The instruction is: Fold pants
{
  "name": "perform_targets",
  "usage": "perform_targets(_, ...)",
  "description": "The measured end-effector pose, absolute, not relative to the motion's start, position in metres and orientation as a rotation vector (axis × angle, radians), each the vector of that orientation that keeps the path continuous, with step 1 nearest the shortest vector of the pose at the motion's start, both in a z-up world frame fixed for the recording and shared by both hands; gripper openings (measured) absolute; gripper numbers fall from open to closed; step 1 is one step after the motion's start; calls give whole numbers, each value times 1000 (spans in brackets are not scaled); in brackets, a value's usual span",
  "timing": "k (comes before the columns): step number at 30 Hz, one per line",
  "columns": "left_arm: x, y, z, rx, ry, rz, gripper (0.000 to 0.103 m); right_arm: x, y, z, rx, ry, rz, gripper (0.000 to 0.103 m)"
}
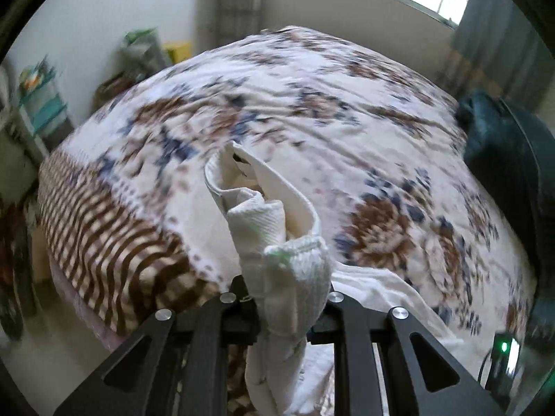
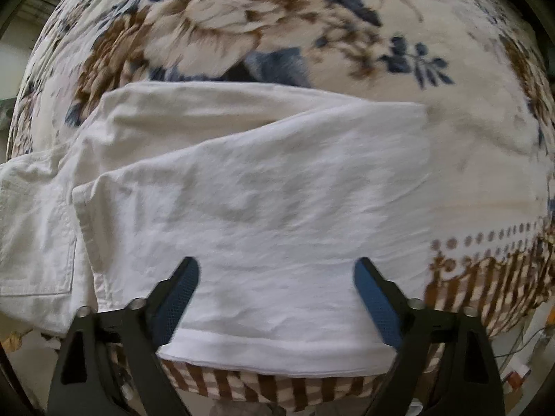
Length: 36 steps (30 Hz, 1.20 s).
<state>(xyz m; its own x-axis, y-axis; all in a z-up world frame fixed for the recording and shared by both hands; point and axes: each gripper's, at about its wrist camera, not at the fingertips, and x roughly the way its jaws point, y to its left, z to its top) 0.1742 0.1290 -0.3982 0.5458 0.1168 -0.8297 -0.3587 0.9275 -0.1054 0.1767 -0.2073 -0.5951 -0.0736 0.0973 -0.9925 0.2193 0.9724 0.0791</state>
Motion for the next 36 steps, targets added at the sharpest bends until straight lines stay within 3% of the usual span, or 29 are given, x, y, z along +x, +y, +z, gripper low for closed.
perform_targets(5, 170, 76, -383, -155, 943, 157, 15, 178, -223, -582, 173, 1609, -105, 96)
perform_targets(12, 158, -18, -378, -47, 975, -69, 14, 162, -283, -547, 282, 1540, -140, 96)
perform_targets(14, 154, -50, -388, -14, 1007, -135, 14, 153, -303, -542, 265, 1541, -171, 95)
perform_targets(17, 149, -93, -409, 24, 1064, -210, 14, 129, -340, -544, 211, 1573, -235, 76)
perform_targets(29, 137, -194, -517, 156, 1277, -266, 16, 78, -460, -563, 374, 1611, -334, 76)
perform_targets(33, 146, -178, -499, 33, 1346, -269, 32, 75, -483, -563, 521, 1586, -237, 76)
perform_targets(35, 146, -164, -484, -33, 1318, -273, 58, 77, -489, -562, 627, 1564, -147, 76)
perform_targets(36, 148, -159, -476, -53, 1312, -272, 93, 81, -486, -562, 664, 1554, -110, 76)
